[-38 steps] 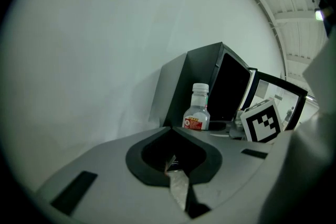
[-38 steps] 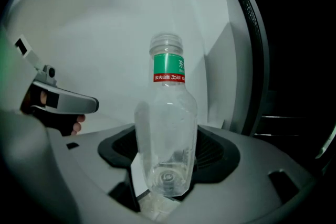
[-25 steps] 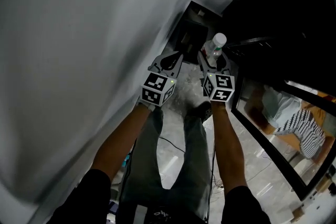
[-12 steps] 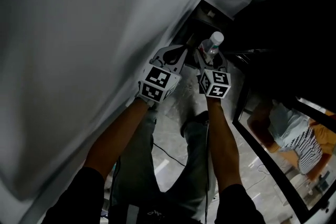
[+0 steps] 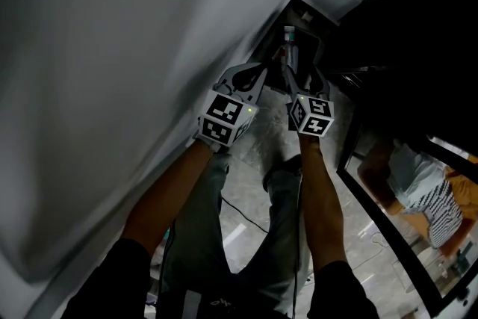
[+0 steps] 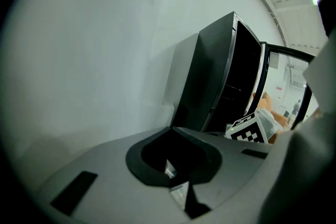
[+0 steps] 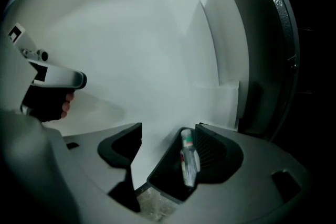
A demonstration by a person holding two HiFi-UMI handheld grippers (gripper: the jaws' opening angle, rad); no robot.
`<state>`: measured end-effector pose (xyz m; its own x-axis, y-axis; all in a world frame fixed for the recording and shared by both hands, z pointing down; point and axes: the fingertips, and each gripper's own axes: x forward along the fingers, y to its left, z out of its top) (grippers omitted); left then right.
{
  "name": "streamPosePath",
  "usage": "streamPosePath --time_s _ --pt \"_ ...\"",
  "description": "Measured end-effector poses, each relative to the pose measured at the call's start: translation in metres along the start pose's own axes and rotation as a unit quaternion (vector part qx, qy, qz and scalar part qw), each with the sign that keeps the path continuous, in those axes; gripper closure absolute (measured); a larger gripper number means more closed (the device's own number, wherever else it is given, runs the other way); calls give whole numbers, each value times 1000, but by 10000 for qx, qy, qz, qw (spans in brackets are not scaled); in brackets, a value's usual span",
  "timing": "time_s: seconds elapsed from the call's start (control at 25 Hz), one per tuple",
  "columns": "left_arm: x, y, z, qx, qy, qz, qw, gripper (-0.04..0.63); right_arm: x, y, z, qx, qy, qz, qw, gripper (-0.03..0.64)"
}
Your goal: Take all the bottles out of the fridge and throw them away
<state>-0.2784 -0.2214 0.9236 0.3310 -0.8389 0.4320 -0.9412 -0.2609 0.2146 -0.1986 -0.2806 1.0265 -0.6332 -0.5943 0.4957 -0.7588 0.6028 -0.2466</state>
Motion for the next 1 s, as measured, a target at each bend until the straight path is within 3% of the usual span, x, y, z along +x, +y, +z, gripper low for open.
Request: streamPosePath --time_s 0.24,0.36,0.6,0.76,1.0 --pt "-24 -19 26 -25 39 94 9999 594 -54 3 29 125 -151 -41 9998 310" --pt "-38 -38 51 -58 -35 136 9999 594 -91 10 56 -59 -252 34 9997 313" --pt "-90 -97 104 -257 -147 272 9992 594 -191 27 120 -205 -338 183 9991 451" --pt "-126 -135 145 -382 -257 341 9984 594 -260 27 161 -588 -277 -112 9978 598" --pt "-182 -196 224 -651 -667 351 9950 594 -373 29 233 -538 -403 -164 9976 609"
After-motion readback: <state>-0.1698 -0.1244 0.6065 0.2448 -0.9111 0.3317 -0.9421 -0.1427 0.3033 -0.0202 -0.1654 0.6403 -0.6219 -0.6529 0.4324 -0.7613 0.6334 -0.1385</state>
